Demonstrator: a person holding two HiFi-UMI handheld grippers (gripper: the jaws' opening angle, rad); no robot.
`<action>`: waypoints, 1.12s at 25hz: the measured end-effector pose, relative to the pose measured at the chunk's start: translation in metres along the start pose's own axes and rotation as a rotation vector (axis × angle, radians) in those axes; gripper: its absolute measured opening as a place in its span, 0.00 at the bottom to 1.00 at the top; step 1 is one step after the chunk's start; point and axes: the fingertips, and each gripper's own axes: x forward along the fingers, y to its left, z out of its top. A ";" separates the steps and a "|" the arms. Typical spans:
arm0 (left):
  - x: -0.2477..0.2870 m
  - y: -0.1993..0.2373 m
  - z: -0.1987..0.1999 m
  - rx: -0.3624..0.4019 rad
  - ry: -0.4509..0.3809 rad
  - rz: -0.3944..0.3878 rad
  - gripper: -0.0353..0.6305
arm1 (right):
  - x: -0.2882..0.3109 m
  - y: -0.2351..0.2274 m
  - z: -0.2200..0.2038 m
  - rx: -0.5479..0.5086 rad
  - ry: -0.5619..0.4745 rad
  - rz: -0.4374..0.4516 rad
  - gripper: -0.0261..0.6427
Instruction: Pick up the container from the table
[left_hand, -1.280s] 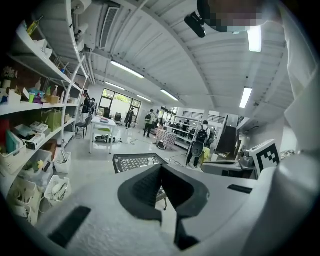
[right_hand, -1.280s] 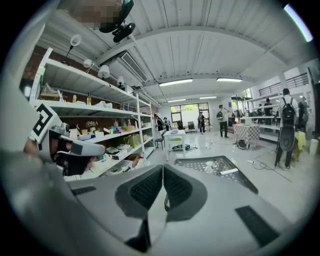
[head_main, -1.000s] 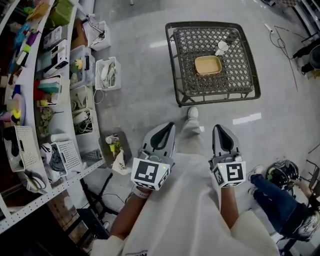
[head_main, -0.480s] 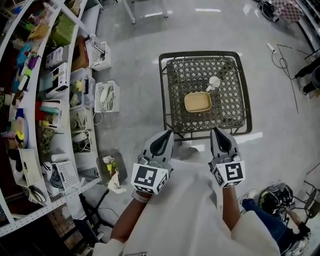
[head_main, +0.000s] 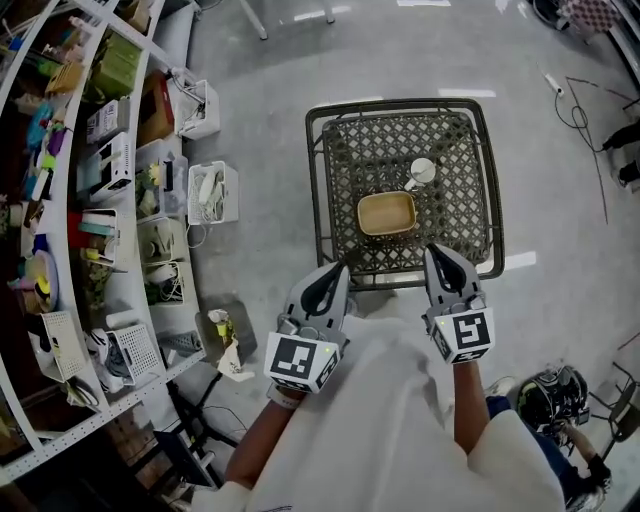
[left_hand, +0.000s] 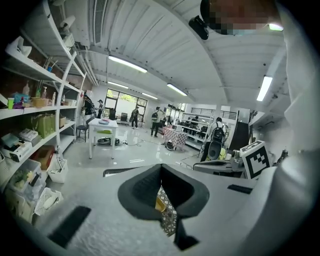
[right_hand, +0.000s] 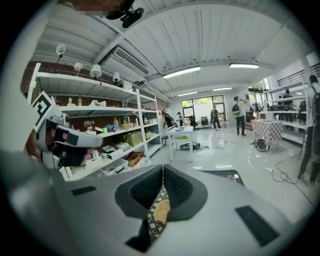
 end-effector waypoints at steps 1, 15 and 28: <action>0.004 -0.002 -0.001 0.002 0.007 -0.005 0.09 | 0.002 -0.003 -0.002 0.006 0.005 -0.003 0.07; 0.031 -0.002 -0.009 0.019 0.057 -0.030 0.09 | 0.034 -0.012 -0.034 0.029 0.072 0.014 0.07; 0.049 0.010 -0.049 -0.028 0.151 -0.010 0.09 | 0.077 -0.034 -0.091 0.142 0.198 0.002 0.08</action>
